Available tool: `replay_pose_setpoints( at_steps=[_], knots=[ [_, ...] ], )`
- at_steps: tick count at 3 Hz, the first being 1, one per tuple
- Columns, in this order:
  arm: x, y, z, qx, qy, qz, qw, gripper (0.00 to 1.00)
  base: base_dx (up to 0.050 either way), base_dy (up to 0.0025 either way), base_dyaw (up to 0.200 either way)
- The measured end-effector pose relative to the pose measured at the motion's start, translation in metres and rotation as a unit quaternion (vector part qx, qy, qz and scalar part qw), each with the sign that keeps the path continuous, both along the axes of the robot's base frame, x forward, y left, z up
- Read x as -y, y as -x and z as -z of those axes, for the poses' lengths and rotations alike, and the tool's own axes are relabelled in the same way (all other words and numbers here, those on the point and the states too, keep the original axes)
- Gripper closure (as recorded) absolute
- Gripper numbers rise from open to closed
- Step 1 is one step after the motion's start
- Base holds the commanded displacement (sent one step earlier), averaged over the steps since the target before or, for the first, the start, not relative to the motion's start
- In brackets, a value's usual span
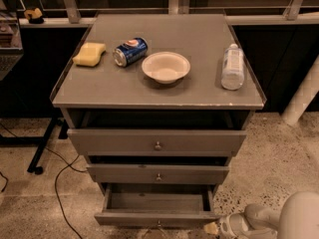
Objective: Close bottom drawer
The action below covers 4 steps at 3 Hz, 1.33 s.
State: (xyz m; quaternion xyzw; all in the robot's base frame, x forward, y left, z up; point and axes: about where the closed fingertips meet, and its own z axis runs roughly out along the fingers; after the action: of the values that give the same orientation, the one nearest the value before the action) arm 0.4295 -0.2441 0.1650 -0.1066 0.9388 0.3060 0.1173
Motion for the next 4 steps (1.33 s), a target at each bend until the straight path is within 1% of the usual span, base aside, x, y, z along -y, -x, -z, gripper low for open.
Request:
replay_pose_setpoints(
  at_steps=[1, 2, 3, 4],
  knots=[
    [-0.009, -0.022, -0.008, 0.03, -0.01, -0.009, 0.9995, 1.0, 0.0, 0.0, 0.0],
    [-0.021, -0.05, -0.021, 0.064, -0.025, -0.028, 0.9972, 1.0, 0.0, 0.0, 0.0],
    [-0.021, -0.05, -0.02, 0.064, -0.025, -0.028, 0.9972, 1.0, 0.0, 0.0, 0.0],
    [-0.02, -0.053, -0.011, 0.061, -0.019, -0.02, 0.9978, 1.0, 0.0, 0.0, 0.0]
  ],
)
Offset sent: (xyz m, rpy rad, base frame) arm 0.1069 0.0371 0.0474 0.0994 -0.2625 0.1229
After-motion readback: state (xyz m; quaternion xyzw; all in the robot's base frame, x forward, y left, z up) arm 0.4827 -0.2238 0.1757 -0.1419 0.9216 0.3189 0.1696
